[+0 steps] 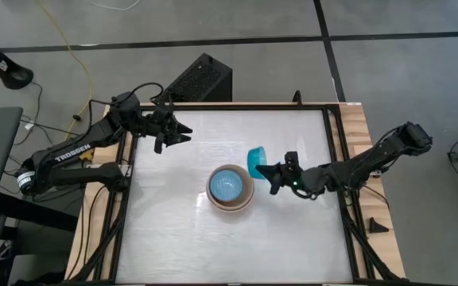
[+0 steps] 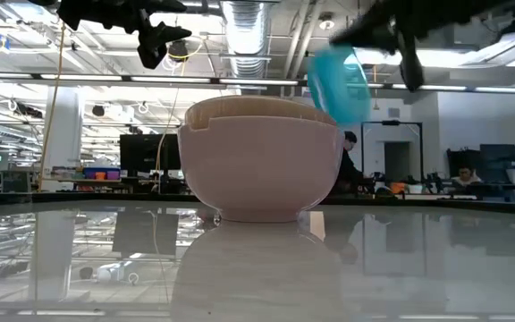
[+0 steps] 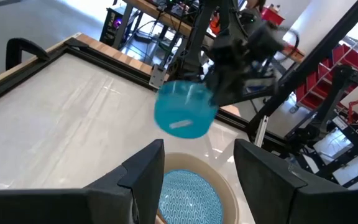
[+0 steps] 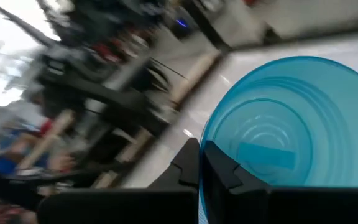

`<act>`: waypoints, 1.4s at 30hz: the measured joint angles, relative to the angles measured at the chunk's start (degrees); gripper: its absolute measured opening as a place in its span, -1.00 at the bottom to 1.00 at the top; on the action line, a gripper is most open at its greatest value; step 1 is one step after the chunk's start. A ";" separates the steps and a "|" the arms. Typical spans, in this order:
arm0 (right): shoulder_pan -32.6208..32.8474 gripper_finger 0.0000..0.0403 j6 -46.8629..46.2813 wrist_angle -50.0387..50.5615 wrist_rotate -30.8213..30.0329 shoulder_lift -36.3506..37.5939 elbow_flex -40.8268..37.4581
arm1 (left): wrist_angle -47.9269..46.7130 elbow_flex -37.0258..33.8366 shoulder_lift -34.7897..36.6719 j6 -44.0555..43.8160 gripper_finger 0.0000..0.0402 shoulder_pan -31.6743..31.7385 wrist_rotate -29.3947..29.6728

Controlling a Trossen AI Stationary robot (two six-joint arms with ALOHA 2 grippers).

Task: Nest bowls inside each other
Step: Stack the light blue plastic bowl on top of the blue patterned bowl

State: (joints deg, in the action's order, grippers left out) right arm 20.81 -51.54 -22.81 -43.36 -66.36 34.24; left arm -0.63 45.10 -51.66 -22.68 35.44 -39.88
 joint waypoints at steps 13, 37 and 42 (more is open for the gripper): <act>-1.79 -0.87 14.43 25.06 13.01 -10.94 27.37 | 0.03 0.00 0.02 1.01 -0.09 0.02 0.09; -3.06 -0.86 18.76 62.13 34.38 -41.39 66.70 | -0.40 0.00 0.02 0.58 -0.09 0.02 -0.64; -4.56 -0.86 18.58 67.63 31.53 -39.92 66.79 | -0.40 0.00 0.02 0.61 -0.09 0.01 -1.82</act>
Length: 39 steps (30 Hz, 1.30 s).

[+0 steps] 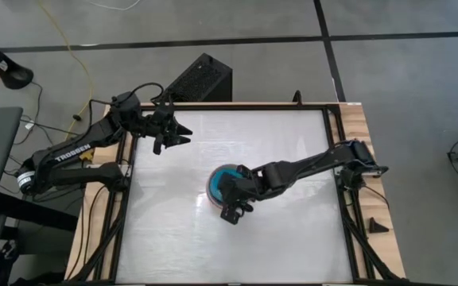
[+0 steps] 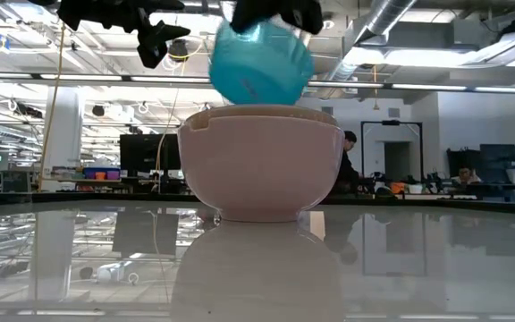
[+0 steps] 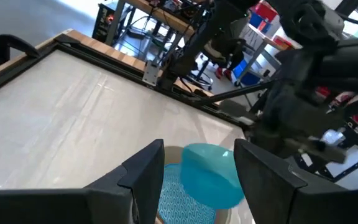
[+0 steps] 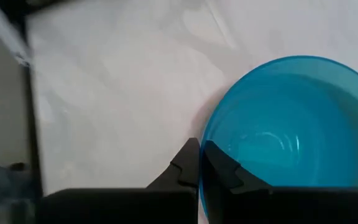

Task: Nest bowls inside each other
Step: Stack the light blue plastic bowl on top of the blue patterned bowl, then return to Home Position

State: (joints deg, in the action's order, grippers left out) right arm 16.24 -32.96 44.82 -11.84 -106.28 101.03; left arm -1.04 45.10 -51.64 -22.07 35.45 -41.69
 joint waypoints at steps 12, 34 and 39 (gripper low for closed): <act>-3.54 -0.86 3.44 1.56 3.28 -6.48 -0.09 | -0.07 0.00 0.00 0.62 -0.09 0.00 -0.06; 0.41 0.17 -2.02 -1.57 -12.99 0.64 -0.76 | 2.26 0.00 6.24 2.52 -0.09 0.45 -2.18; 2.10 0.06 -6.37 -3.22 -25.76 12.15 -9.86 | -2.01 -0.28 16.19 2.17 -0.09 2.92 0.15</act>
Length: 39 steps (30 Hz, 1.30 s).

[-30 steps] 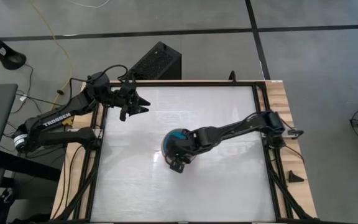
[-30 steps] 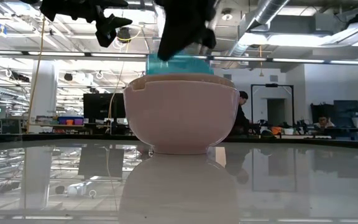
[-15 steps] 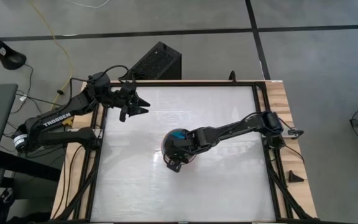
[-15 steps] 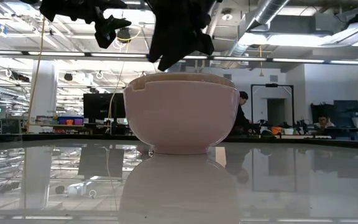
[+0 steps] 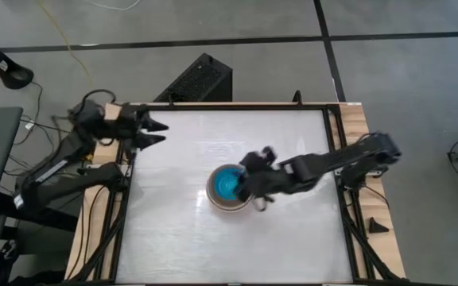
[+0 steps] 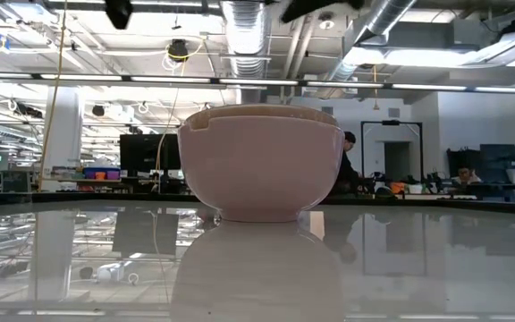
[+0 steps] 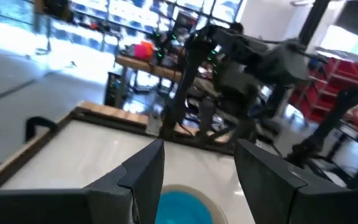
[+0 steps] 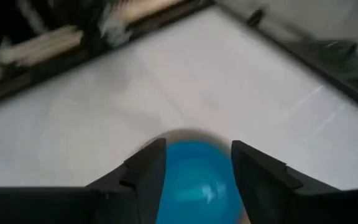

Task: Nest bowls inside each other
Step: Return to Home Position

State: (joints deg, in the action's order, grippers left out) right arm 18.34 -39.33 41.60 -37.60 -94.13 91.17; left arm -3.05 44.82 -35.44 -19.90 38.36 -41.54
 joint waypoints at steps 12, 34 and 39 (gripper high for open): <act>-1.40 -0.01 10.75 -86.79 2.58 29.04 -56.47 | 3.82 -18.54 29.79 -18.19 -0.09 1.08 10.46; -19.07 -0.13 20.83 -108.98 15.56 65.26 -87.80 | 13.00 -33.02 35.21 -22.73 -0.09 1.03 18.45; -17.65 -0.15 17.56 -83.51 13.27 77.64 -87.95 | 9.02 -36.76 35.24 -23.46 -0.09 0.89 17.36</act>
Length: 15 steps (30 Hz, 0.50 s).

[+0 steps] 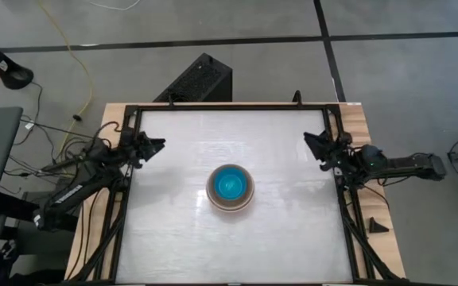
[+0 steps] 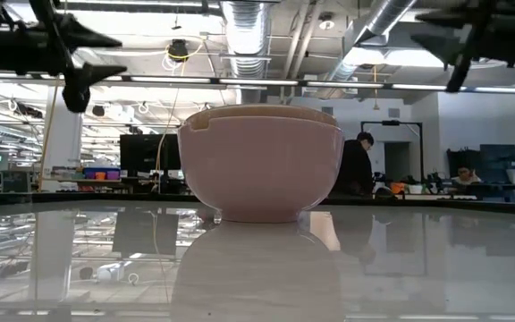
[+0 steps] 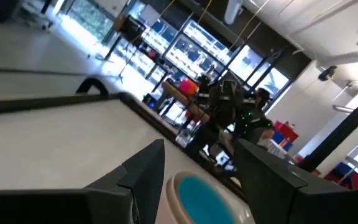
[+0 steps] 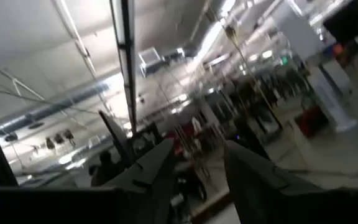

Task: Nest bowls inside each other
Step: Return to Home Position

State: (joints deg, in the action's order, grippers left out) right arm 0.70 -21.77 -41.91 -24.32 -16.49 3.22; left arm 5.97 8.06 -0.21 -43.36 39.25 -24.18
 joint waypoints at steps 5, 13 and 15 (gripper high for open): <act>0.06 -0.16 -0.75 9.04 -2.07 10.81 -0.07 | 1.91 -5.73 -0.04 -2.35 -0.09 -0.09 -0.01; 1.37 -0.17 -5.34 18.96 -5.26 14.84 -1.80 | 2.14 -7.40 -0.02 -2.87 -0.09 -2.85 0.07; 2.63 -0.17 -9.63 24.08 -5.09 14.54 -2.25 | 1.77 -7.40 -0.16 -3.06 -0.09 -4.45 -0.55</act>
State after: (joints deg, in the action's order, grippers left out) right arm 3.33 -31.41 -17.83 -29.42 -1.95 0.97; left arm 7.74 0.67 -0.37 -46.41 34.80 -24.73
